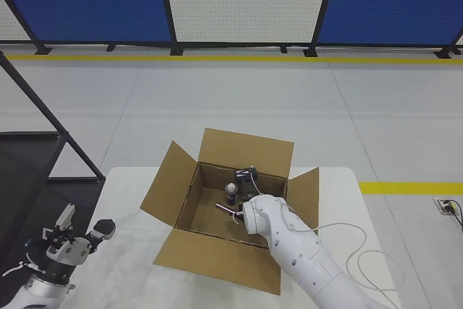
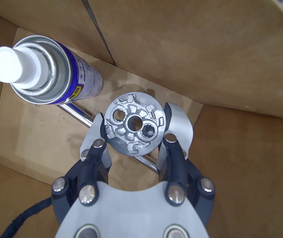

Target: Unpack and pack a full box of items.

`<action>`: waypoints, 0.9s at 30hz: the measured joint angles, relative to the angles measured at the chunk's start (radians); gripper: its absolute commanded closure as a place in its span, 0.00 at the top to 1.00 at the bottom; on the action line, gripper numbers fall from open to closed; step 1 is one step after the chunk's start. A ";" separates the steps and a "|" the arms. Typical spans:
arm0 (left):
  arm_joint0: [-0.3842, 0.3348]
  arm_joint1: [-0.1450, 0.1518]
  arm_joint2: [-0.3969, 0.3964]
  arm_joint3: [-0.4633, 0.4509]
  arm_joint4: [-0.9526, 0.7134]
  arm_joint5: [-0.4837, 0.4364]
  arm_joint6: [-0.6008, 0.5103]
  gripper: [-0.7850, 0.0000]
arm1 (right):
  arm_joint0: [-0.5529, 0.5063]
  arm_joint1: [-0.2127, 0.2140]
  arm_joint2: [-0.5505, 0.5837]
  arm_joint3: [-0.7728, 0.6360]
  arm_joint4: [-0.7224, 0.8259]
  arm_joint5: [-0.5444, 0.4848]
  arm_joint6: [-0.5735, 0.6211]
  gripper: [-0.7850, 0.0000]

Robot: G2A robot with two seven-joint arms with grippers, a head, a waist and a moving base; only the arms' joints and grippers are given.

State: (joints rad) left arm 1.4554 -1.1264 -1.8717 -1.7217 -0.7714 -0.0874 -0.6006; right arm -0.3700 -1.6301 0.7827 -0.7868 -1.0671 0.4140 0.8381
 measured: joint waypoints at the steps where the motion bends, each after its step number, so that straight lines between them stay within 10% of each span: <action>1: 0.000 0.000 0.000 0.000 0.000 0.000 0.000 1.00 | -0.001 0.000 0.002 -0.001 -0.003 0.000 0.001 0.74; 5: -0.001 0.000 0.001 0.001 0.000 0.000 0.000 1.00 | -0.006 -0.001 0.013 -0.006 -0.013 0.000 0.002 0.99; 17: -0.006 0.000 0.003 0.000 0.004 0.001 0.003 1.00 | -0.043 0.007 0.055 -0.093 -0.073 0.016 0.003 1.00; 27: -0.025 0.001 0.021 -0.005 0.024 0.017 0.004 1.00 | -0.253 0.085 0.219 -0.487 -0.169 -0.120 0.022 1.00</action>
State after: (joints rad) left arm 1.4308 -1.1257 -1.8502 -1.7271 -0.7478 -0.0704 -0.5963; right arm -0.6227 -1.5452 1.0014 -1.2737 -1.2364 0.2945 0.8599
